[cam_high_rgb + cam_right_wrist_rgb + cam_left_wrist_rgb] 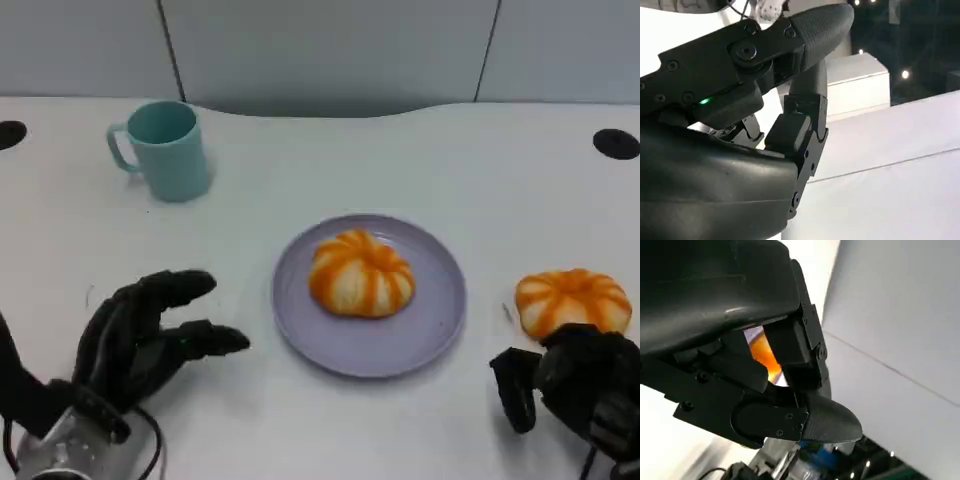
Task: Grasp the bread from the table and place it into the plate.
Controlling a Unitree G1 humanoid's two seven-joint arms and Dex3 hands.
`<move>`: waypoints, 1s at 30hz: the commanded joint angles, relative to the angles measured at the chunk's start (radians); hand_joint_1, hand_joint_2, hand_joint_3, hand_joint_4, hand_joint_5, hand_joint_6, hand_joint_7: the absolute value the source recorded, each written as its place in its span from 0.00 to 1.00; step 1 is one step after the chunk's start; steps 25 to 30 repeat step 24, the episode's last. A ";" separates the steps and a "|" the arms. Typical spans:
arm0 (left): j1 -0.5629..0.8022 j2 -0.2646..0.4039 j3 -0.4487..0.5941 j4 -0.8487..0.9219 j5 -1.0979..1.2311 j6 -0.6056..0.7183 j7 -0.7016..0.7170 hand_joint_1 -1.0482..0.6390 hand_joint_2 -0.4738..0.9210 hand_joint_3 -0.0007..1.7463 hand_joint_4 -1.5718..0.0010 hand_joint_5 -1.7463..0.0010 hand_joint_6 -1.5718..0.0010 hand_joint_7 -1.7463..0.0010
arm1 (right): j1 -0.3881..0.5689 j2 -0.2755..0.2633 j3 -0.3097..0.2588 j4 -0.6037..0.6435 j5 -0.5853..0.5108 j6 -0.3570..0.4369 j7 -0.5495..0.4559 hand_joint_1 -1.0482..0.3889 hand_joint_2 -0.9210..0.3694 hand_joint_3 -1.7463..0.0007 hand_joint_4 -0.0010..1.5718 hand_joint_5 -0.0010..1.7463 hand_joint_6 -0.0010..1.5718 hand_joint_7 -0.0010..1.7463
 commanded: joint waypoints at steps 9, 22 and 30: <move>-0.015 0.037 0.017 -0.011 0.000 0.149 0.017 0.00 1.00 0.15 0.00 0.56 0.00 0.71 | -0.002 -0.011 -0.023 0.029 0.019 0.012 0.084 0.43 0.03 1.00 0.51 1.00 0.75 0.02; -0.025 0.053 0.036 -0.006 -0.028 0.299 -0.054 0.00 1.00 0.07 0.00 0.56 0.00 0.69 | 0.020 -0.001 -0.030 -0.004 0.029 -0.029 0.078 0.41 0.01 0.99 0.50 0.99 0.75 0.01; -0.025 0.053 0.037 -0.009 -0.025 0.306 -0.056 0.01 1.00 0.05 0.00 0.56 0.00 0.70 | 0.019 -0.008 -0.025 0.000 0.026 -0.016 0.083 0.42 0.01 1.00 0.50 1.00 0.74 0.00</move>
